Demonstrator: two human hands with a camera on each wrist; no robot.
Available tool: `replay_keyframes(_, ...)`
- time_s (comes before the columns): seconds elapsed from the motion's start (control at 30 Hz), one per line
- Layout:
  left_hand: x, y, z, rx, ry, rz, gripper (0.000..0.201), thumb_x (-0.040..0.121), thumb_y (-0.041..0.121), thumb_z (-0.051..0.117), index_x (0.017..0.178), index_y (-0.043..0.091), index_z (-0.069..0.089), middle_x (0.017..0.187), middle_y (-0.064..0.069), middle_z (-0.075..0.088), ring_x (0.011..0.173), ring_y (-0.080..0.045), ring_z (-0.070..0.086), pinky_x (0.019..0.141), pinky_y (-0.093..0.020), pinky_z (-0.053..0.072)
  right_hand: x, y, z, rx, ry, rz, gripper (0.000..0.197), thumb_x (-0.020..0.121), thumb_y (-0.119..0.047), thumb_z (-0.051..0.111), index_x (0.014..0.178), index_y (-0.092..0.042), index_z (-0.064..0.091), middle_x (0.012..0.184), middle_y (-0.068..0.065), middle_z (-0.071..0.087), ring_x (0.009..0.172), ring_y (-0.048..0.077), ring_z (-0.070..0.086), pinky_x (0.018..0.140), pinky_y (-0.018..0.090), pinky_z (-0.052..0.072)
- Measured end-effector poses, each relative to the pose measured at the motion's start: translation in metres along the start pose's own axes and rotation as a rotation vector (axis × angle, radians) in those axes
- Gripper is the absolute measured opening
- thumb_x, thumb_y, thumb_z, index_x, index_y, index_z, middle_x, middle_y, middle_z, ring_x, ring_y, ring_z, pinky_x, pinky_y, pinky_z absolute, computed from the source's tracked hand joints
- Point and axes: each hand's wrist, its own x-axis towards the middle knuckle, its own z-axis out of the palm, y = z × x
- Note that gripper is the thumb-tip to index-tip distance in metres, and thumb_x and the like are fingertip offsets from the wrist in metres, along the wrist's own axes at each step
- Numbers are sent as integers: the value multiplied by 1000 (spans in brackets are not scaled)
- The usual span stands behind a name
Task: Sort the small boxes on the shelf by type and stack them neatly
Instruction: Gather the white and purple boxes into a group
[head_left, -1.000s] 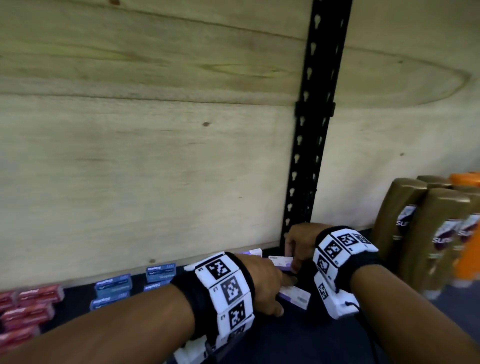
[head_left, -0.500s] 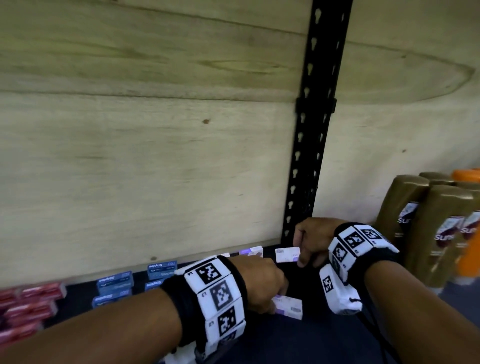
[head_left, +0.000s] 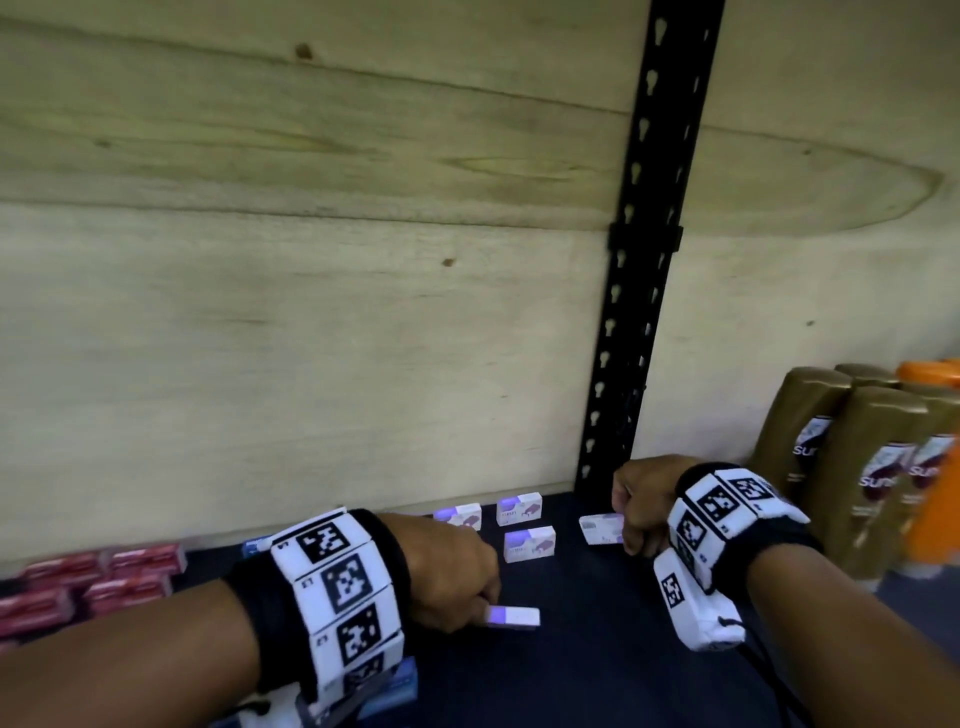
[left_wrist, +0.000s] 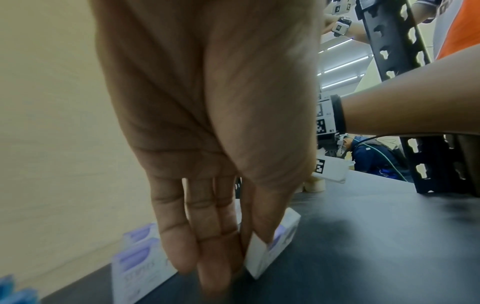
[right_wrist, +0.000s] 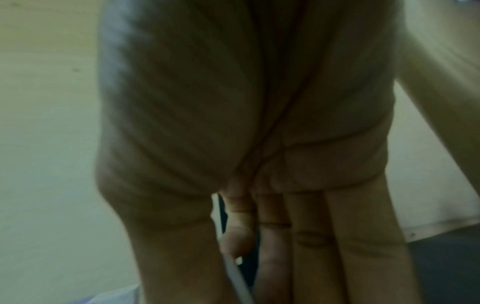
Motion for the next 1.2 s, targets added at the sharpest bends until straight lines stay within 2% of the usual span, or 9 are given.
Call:
replay_keyframes(0.07,-6,-1,3,-26,10,-26,30,100,26,41,115,15,64,114,-9,66,104,-28,59,94,-44,48,-6,-5,-1,-34,-24,-7,29,84,-24,75,76,-27,46,109,4,66,98,21,67,88,32,55)
replay_keyframes(0.17,-11,0,7,-38,32,-62,30,101,26,39,114,14,64,115,-10,64,105,-29,58,95,-43,48,-17,-10,-2,110,-136,-53,31,84,-7,72,99,-20,48,84,-1,59,49,4,59,47,19,49)
replay_keyframes(0.23,-14,1,9,-35,47,-88,29,100,25,39,113,14,63,117,-11,63,106,-30,57,95,-44,48,-25,-13,1,205,-156,-68,32,87,-2,66,104,-21,48,74,-3,56,35,3,54,37,17,43)
replay_keyframes(0.43,-20,8,9,-40,76,-115,31,103,28,36,112,13,62,118,-11,62,106,-29,56,91,-39,46,-32,-23,14,195,-200,-136,31,84,-6,73,106,-22,59,71,-5,66,63,12,65,51,20,51)
replay_keyframes(0.57,-22,11,8,-41,99,-113,39,102,41,37,108,13,64,110,-9,64,94,-26,56,85,-38,47,-31,-25,21,218,-215,-184,32,84,-2,68,106,-23,61,86,2,71,65,11,68,62,22,54)
replay_keyframes(0.73,-20,9,10,-84,139,-116,41,98,50,43,105,16,65,104,-5,67,92,-22,58,85,-37,50,-34,-31,26,275,-159,-223,11,90,-12,60,90,-23,59,73,-3,69,58,11,67,75,27,56)
replay_keyframes(0.9,-18,9,11,-75,160,-103,39,90,55,58,102,19,65,98,-1,68,82,-17,55,72,-29,45,-39,-35,21,123,-24,-257,16,85,-32,73,99,-29,66,65,-16,57,63,0,55,60,19,42)
replay_keyframes(1.07,-16,15,11,-10,181,-67,52,77,61,70,103,16,59,81,2,58,78,-20,55,62,-30,38,-39,-30,16,20,-10,-196,33,80,-23,78,111,-26,67,80,-18,50,87,9,53,60,17,37)
replay_keyframes(1.2,-15,19,10,56,191,-75,41,85,48,68,107,15,59,99,-5,61,82,-22,53,65,-33,39,-35,-27,21,21,28,-225,22,83,-18,74,100,-28,64,81,-18,52,89,9,54,65,18,40)
